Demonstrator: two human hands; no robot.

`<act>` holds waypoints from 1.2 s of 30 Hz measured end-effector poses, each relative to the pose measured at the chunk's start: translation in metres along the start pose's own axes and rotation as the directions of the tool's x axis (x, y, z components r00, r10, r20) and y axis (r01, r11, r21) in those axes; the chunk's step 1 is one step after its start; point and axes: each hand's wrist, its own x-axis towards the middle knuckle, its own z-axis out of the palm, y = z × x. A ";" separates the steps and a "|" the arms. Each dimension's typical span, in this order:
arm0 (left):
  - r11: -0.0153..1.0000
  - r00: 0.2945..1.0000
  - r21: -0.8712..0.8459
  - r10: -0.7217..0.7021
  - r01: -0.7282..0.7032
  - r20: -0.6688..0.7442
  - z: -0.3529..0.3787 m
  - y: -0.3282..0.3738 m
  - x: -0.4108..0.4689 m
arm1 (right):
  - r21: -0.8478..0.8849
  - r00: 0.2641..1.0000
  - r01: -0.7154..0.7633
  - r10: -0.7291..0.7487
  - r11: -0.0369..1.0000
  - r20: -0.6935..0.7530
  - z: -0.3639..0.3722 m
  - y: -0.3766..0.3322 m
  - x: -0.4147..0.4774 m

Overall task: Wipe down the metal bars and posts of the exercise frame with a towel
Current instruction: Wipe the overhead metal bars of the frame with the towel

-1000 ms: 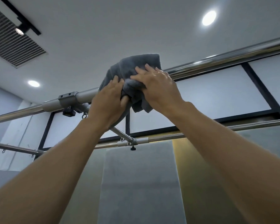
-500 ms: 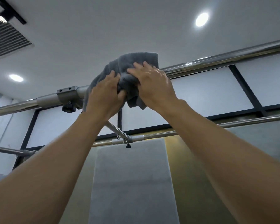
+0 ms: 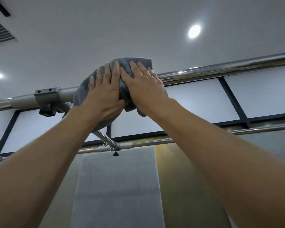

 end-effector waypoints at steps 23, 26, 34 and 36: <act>0.988 0.965 -0.129 0.047 -0.082 -0.257 0.078 0.438 0.112 | -0.236 0.997 -0.077 0.075 0.969 -0.018 -0.102 0.398 -0.166; 0.982 0.962 -0.157 0.057 -0.102 -0.267 0.082 0.492 0.129 | -0.264 0.996 -0.085 0.074 0.961 -0.049 -0.115 0.452 -0.183; 0.964 0.938 -0.220 0.069 -0.150 -0.339 0.099 0.646 0.160 | -0.258 0.985 -0.152 0.124 0.954 -0.121 -0.149 0.589 -0.241; 0.956 0.936 -0.251 0.060 -0.154 -0.348 0.105 0.684 0.168 | -0.278 0.985 -0.159 0.133 0.947 -0.112 -0.161 0.621 -0.256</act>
